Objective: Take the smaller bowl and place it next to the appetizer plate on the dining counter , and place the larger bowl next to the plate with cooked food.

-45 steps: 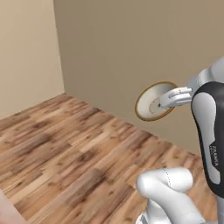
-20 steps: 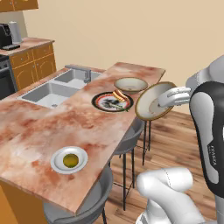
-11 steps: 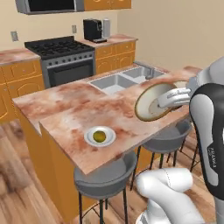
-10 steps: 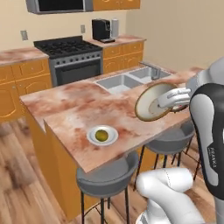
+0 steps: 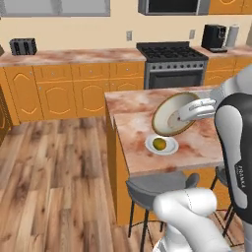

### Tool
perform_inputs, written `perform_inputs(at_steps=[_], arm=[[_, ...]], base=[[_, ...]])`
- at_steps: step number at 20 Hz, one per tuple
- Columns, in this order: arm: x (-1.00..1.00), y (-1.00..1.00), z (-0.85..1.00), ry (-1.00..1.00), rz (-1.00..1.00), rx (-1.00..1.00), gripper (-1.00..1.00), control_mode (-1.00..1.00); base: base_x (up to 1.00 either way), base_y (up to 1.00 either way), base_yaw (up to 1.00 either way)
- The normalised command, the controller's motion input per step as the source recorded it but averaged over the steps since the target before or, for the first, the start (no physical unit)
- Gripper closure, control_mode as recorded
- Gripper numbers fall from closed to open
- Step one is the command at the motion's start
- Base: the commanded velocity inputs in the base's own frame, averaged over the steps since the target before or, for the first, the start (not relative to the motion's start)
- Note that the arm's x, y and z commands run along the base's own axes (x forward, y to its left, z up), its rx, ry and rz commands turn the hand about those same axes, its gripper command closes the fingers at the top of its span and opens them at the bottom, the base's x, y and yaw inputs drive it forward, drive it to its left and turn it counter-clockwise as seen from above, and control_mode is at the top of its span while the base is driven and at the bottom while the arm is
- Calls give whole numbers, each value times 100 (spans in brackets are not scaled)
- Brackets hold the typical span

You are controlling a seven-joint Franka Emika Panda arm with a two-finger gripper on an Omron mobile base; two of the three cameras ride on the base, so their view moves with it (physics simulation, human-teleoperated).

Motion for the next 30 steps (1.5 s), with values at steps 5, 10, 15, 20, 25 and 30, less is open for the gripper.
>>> perform_inputs(at_steps=[5,10,15,20,25,30], arm=[[0,0,0,0,0,0,100,100],[0,0,0,0,0,0,100,100],[0,-14,-26,-12,-1,0,100,-100],[0,-41,-55,-22,-6,0,100,-100],[15,-63,-19,11,-7,15,100,-100],[21,-59,14,54,0,34,100,-100]], base=[[22,-56,48],[-16,-50,24],[-13,-10,1],[0,0,0],[0,0,0],[0,0,0]])
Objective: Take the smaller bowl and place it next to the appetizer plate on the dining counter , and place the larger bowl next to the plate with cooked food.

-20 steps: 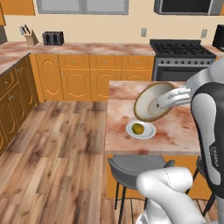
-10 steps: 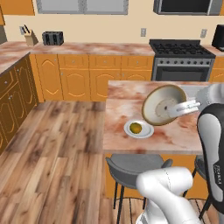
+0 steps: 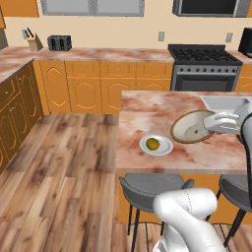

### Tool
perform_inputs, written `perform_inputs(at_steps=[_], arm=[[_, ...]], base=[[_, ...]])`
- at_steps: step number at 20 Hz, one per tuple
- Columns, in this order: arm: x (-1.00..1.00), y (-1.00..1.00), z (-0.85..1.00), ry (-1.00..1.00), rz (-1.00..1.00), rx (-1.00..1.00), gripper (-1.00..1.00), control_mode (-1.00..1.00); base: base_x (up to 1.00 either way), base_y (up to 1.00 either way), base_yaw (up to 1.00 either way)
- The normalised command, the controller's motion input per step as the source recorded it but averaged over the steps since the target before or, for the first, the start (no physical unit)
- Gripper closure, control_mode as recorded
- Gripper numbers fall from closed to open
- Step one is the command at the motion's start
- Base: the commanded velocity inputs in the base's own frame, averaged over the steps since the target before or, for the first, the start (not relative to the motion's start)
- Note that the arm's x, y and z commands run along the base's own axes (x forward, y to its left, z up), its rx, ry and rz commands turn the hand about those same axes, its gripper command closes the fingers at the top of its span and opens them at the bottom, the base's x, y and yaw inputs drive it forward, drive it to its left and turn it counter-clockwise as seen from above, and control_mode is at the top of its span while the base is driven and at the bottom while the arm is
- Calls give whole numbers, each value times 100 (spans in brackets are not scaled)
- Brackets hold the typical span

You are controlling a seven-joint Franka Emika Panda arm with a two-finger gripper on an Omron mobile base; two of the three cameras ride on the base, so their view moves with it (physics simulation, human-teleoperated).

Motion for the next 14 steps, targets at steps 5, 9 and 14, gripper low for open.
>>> perform_inputs(at_steps=[5,9,14], arm=[[19,-56,-12,25,-2,20,100,-100],[6,-34,-56,-5,-7,1,100,-100],[11,-16,-54,-7,-6,0,100,-100]], base=[[0,0,0],[0,0,0],[0,0,0]])
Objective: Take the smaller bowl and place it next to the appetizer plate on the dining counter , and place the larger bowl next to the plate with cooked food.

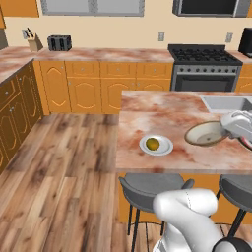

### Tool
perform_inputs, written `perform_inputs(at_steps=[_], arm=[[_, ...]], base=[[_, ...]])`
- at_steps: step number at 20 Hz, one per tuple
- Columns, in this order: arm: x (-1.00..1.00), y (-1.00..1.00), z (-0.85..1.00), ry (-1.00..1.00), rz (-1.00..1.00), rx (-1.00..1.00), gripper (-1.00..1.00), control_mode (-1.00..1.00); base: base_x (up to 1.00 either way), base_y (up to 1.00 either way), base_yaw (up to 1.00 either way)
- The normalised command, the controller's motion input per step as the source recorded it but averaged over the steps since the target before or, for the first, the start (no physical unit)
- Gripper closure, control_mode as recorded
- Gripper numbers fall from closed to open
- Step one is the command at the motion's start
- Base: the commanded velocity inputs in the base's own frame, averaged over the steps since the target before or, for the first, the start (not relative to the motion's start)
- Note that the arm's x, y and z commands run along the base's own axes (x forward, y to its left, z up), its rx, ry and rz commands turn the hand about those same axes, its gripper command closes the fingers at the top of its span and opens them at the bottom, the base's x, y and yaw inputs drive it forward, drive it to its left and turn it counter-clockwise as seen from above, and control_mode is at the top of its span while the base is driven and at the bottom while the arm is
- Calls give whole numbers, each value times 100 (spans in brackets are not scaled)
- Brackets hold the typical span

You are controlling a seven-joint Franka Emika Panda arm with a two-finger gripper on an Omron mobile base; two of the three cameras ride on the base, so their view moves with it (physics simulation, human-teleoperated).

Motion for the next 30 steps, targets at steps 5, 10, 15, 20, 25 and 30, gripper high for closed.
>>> perform_inputs(at_steps=[5,10,15,20,25,30], arm=[[27,-21,-29,1,-5,0,100,-100],[26,-23,-32,9,-3,0,100,-100],[26,-4,-42,7,-2,0,100,-100],[32,0,-41,1,0,0,100,-100],[34,0,-36,0,0,0,100,-100],[36,0,-48,0,0,0,100,-100]], base=[[0,0,0],[0,0,0],[0,0,0],[0,0,0],[0,0,0],[0,0,0]])
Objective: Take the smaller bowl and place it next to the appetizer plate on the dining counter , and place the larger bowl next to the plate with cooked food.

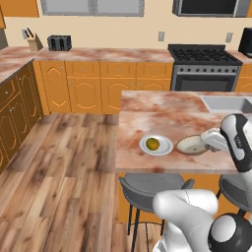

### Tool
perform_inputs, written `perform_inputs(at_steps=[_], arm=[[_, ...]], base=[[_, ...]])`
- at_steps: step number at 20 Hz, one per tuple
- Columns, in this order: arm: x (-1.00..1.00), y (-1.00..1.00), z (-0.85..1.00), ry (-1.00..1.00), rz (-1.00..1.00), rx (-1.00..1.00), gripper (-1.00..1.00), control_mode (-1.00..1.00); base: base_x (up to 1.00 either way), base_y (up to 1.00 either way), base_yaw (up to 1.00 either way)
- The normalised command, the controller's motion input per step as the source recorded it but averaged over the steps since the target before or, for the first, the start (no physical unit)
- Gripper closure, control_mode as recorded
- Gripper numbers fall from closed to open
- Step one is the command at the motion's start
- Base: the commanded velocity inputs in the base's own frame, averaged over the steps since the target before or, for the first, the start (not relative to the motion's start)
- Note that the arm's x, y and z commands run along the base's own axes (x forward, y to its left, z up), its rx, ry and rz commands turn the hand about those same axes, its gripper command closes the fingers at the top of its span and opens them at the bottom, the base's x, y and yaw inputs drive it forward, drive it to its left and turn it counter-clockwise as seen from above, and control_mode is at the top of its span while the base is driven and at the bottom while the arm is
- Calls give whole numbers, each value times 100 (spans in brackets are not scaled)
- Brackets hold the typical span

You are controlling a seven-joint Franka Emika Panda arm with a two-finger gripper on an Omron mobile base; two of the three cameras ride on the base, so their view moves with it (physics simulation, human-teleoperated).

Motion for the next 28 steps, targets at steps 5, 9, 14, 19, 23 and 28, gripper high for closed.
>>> perform_inputs(at_steps=[5,9,14,19,23,28], arm=[[34,0,-44,0,0,0,100,-100],[41,0,-33,0,0,0,100,-100],[9,-16,17,0,0,0,-100,-100],[-19,-13,59,-1,0,0,-100,-100],[-83,0,17,-5,2,-3,-100,-100],[-99,44,6,-22,1,-16,-100,-100]], base=[[0,0,0],[0,0,0],[0,0,0],[0,0,0],[0,0,0],[0,0,0]])
